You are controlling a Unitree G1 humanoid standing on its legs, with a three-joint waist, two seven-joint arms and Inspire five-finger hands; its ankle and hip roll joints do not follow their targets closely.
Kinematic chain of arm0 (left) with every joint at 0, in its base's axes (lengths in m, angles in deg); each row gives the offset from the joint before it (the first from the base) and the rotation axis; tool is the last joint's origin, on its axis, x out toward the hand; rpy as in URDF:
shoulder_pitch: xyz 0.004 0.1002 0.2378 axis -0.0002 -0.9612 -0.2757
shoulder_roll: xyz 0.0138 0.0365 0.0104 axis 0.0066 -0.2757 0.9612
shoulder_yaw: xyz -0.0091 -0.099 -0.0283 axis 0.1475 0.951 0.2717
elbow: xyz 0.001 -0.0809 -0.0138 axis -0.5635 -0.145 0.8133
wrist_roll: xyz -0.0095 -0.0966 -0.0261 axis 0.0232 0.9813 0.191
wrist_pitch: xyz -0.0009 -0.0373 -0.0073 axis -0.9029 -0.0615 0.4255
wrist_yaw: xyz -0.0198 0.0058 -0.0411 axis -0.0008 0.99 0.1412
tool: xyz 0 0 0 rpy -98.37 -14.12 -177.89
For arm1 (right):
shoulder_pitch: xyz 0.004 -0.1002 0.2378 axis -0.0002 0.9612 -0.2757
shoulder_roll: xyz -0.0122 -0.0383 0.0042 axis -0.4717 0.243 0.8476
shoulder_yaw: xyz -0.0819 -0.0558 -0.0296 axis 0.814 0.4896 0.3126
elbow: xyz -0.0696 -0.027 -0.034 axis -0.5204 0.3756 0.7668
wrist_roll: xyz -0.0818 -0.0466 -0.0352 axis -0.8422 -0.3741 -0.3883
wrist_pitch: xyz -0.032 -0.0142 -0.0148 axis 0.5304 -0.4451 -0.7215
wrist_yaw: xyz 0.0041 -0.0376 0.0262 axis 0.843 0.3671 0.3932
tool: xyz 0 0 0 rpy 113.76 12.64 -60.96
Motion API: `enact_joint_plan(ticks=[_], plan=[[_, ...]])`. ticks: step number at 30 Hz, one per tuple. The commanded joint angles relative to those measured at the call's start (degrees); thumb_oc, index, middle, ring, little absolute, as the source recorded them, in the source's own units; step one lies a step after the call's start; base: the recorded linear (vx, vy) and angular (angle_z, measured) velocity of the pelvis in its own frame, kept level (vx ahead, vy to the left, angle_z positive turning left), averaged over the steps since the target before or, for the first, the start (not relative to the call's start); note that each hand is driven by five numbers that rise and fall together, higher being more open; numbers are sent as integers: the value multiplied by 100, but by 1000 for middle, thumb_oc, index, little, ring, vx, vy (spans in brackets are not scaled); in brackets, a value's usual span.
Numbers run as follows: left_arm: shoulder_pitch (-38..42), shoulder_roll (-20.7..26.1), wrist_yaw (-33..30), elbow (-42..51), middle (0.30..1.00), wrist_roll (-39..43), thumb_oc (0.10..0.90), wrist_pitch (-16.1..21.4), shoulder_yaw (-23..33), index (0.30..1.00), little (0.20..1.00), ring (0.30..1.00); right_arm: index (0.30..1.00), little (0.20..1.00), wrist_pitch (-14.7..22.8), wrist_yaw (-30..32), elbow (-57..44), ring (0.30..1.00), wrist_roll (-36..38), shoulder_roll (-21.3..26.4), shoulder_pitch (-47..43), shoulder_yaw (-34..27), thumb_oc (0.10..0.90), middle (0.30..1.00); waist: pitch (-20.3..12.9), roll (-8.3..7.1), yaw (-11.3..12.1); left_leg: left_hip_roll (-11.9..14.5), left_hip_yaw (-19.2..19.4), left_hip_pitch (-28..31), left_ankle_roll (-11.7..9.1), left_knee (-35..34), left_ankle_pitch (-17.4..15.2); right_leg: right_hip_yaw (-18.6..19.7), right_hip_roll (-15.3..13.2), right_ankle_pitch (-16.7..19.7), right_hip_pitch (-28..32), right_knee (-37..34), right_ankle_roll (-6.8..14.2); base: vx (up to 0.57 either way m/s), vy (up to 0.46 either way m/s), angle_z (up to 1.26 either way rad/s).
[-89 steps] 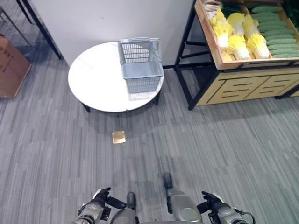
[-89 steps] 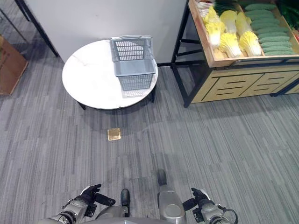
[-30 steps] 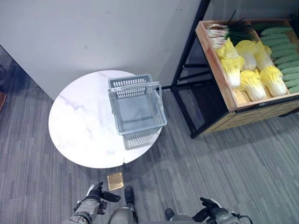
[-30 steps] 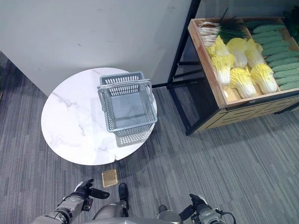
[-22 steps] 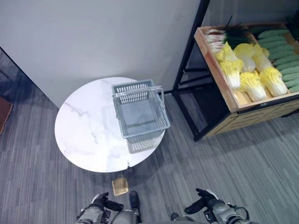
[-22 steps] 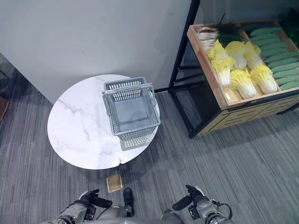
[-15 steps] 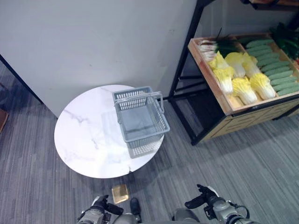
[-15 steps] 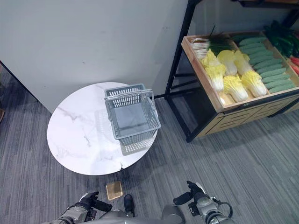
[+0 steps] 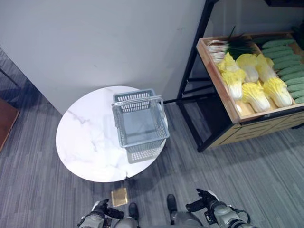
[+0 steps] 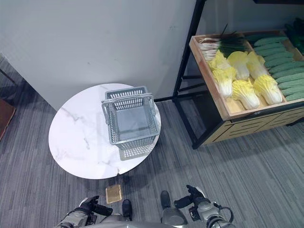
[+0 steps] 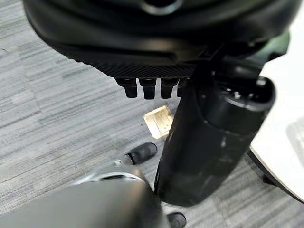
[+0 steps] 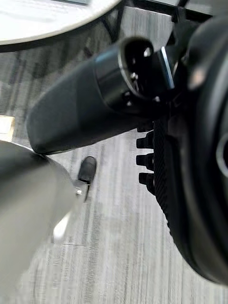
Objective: Get the vegetables into the basket
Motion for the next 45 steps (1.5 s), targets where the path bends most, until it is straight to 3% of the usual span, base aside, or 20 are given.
enact_joint_plan(ticks=[1,3,11,19,28,32,39,45], plan=[[129,84,-35,-93,1000,-178,900,-7,-27,1000,1000,1000,1000,1000,105,66,-968,1000,193,487,-91,118,900,1000,129,93,-84,118,-174,43,-262,81,-78,294,-285,-427,212,259,366,29,-66,6],[59,137,-43,34,1000,-153,900,20,25,1000,1000,1000,1000,1000,165,101,-2019,1000,162,787,-190,94,900,1000,135,111,-102,147,-181,45,-283,97,-52,333,-239,-485,214,322,342,15,-77,0],[-54,26,-22,183,1000,-116,900,13,16,1000,1000,1000,1000,1000,250,208,-4045,1000,-153,1660,-1006,25,900,1000,56,137,-41,180,-264,120,-322,44,-26,252,-219,-523,386,219,310,14,-23,1],[-67,-18,-72,129,1000,84,900,-22,49,1000,1000,1000,1000,1000,341,270,-5398,1000,-161,2021,-2147,297,900,1000,106,11,135,212,-426,73,-325,34,-7,140,-240,-546,486,167,289,2,-11,9],[-12,81,-163,9,1000,388,900,-11,-42,1000,1000,1000,1000,1000,166,397,-4640,1000,-325,2100,-4195,1348,900,1000,293,-288,468,251,-647,-230,-348,34,87,11,-229,-463,333,135,284,-53,-19,16],[111,299,-207,-4,1000,754,900,64,-63,1000,1000,1000,1000,1000,29,506,-3412,1000,-510,2082,-5676,2056,900,1000,469,-436,690,245,-816,-606,-367,34,210,-55,-196,-342,53,103,291,-89,-5,22],[128,466,-185,-1,1000,1082,900,101,-132,1000,1000,1000,1000,1000,-134,589,-1466,1000,-202,1555,-6933,2427,900,1000,616,-464,934,158,-1113,-974,-373,34,316,-190,-218,-295,-145,79,304,-19,27,19],[120,550,-115,50,1000,1237,900,129,-230,1000,1000,1000,1000,1000,-175,500,-366,1000,-497,1451,-7745,2906,900,1000,703,-459,1131,56,-1317,-1225,-360,34,352,-272,-252,-284,-263,41,338,6,34,19]])
